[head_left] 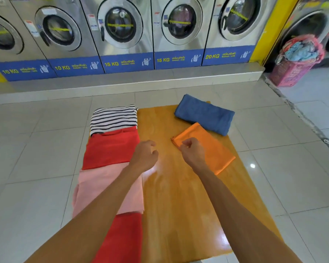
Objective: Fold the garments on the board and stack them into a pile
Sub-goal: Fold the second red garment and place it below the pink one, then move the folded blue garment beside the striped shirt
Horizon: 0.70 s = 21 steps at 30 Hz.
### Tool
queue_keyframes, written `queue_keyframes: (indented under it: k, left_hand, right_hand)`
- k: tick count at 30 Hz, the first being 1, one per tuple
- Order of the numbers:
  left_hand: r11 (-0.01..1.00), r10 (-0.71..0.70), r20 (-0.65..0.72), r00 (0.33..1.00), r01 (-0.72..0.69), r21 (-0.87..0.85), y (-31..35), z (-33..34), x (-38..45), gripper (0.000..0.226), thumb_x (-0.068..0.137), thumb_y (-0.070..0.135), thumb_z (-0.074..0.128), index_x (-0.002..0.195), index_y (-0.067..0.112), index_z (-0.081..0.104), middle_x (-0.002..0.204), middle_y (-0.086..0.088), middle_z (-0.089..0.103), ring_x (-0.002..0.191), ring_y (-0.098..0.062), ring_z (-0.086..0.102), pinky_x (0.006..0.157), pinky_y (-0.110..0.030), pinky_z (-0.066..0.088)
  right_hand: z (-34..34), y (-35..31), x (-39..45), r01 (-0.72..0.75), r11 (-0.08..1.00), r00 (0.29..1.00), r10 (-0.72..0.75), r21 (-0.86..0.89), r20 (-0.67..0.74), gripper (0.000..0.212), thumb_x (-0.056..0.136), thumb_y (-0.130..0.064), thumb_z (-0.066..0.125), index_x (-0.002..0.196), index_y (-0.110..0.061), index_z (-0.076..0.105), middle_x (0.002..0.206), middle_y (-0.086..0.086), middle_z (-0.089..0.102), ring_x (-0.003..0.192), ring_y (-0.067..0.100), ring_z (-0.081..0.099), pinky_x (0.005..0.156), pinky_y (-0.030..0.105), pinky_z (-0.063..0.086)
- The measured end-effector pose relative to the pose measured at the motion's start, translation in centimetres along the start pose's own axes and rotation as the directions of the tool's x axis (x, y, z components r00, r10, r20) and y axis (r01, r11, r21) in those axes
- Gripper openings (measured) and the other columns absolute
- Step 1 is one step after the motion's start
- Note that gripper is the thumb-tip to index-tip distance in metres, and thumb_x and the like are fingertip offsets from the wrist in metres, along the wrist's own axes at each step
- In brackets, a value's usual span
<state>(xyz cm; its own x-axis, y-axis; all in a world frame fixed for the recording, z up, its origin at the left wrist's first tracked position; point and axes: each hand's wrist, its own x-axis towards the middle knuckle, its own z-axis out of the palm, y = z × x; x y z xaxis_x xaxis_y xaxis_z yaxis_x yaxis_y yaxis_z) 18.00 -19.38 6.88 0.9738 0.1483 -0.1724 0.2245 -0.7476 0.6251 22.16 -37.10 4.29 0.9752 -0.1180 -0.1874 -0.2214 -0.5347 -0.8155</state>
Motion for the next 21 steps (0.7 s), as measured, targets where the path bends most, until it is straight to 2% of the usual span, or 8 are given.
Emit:
queue_keyframes:
  k: [4, 8, 12, 14, 16, 17, 19, 21]
  left_hand:
    - [1.0, -0.001, 0.075, 0.997, 0.002, -0.022, 3.8, 1.5, 6.8, 0.038, 0.09, 0.02, 0.057, 0.127, 0.012, 0.06, 0.132, -0.006, 0.06, 0.119, -0.022, 0.056, 0.099, -0.031, 0.044]
    - [0.999, -0.01, 0.103, 0.995, 0.013, -0.034, 7.4, 3.6, 13.7, 0.039, 0.092, 0.019, 0.055, 0.131, 0.013, 0.056, 0.132, -0.003, 0.058, 0.12, -0.019, 0.055, 0.092, -0.024, 0.04]
    - [0.998, -0.054, 0.12, 0.991, 0.059, -0.038, 9.7, 6.8, 19.5, 0.035, 0.09, 0.017, 0.055, 0.125, 0.017, 0.057, 0.125, -0.003, 0.059, 0.114, -0.019, 0.056, 0.087, -0.023, 0.038]
    - [0.995, -0.089, 0.098, 0.991, 0.094, -0.047, 10.1, 8.1, 22.0, 0.039, 0.087, 0.017, 0.056, 0.125, 0.017, 0.057, 0.126, -0.003, 0.059, 0.113, -0.02, 0.057, 0.084, -0.023, 0.04]
    - [0.988, -0.142, 0.078, 0.987, 0.146, -0.05, 10.4, 8.8, 24.3, 0.049, 0.086, 0.02, 0.058, 0.135, 0.015, 0.052, 0.135, -0.005, 0.055, 0.121, -0.024, 0.055, 0.084, -0.025, 0.043]
    - [0.984, -0.162, 0.067, 0.984, 0.166, -0.058, 10.7, 9.1, 25.5, 0.045, 0.087, 0.019, 0.058, 0.131, 0.014, 0.055, 0.131, -0.006, 0.058, 0.121, -0.027, 0.056, 0.082, -0.026, 0.046]
    - [0.983, -0.17, 0.023, 0.985, 0.171, -0.067, 11.3, 9.5, 27.9, 0.019, 0.085, 0.016, 0.055, 0.103, 0.015, 0.061, 0.103, -0.005, 0.065, 0.108, -0.032, 0.063, 0.066, -0.027, 0.047]
    - [0.977, -0.196, -0.027, 0.98, 0.193, -0.087, 11.8, 9.9, 29.8, 0.023, 0.088, 0.024, 0.055, 0.108, 0.011, 0.055, 0.109, -0.01, 0.062, 0.11, -0.034, 0.06, 0.07, -0.03, 0.046]
  right_hand:
    - [-3.4, 1.7, 5.2, -0.053, 0.998, 0.997, 0.055, 0.043, -0.051, 0.025, 0.09, -0.018, 0.061, 0.114, -0.013, 0.065, 0.116, 0.002, 0.067, 0.109, 0.021, 0.062, 0.089, 0.032, 0.047]
    - [-6.4, 4.7, 10.8, -0.136, 0.989, 0.982, 0.143, 0.062, -0.124, 0.026, 0.091, -0.021, 0.059, 0.115, -0.017, 0.065, 0.12, 0.0, 0.066, 0.111, 0.02, 0.062, 0.094, 0.042, 0.054]
    - [-8.4, 7.2, 15.9, -0.207, 0.977, 0.959, 0.214, 0.055, -0.187, 0.03, 0.091, -0.021, 0.058, 0.12, -0.015, 0.061, 0.122, 0.011, 0.062, 0.114, 0.03, 0.058, 0.087, 0.039, 0.052]
    - [-9.0, 8.0, 17.9, -0.249, 0.967, 0.938, 0.256, 0.06, -0.235, 0.043, 0.092, -0.021, 0.06, 0.132, -0.01, 0.051, 0.133, 0.016, 0.052, 0.125, 0.034, 0.047, 0.094, 0.043, 0.047]
    - [-9.2, 8.4, 19.6, -0.3, 0.952, 0.927, 0.306, 0.064, -0.217, 0.057, 0.093, -0.024, 0.059, 0.144, -0.011, 0.038, 0.142, 0.018, 0.043, 0.133, 0.036, 0.038, 0.101, 0.048, 0.042]
    - [-9.1, 8.7, 20.5, -0.317, 0.947, 0.93, 0.321, 0.053, -0.181, 0.064, 0.093, -0.029, 0.059, 0.149, -0.012, 0.033, 0.144, 0.018, 0.041, 0.135, 0.037, 0.037, 0.103, 0.05, 0.042]
    - [-8.7, 9.5, 21.9, -0.327, 0.945, 0.939, 0.327, 0.022, -0.102, 0.073, 0.09, -0.044, 0.058, 0.15, -0.015, 0.029, 0.142, 0.017, 0.046, 0.132, 0.039, 0.042, 0.104, 0.053, 0.045]
    - [-8.2, 10.2, 23.0, -0.312, 0.95, 0.948, 0.311, 0.006, -0.073, 0.073, 0.086, -0.056, 0.054, 0.144, -0.016, 0.036, 0.133, 0.015, 0.055, 0.126, 0.038, 0.049, 0.101, 0.052, 0.047]
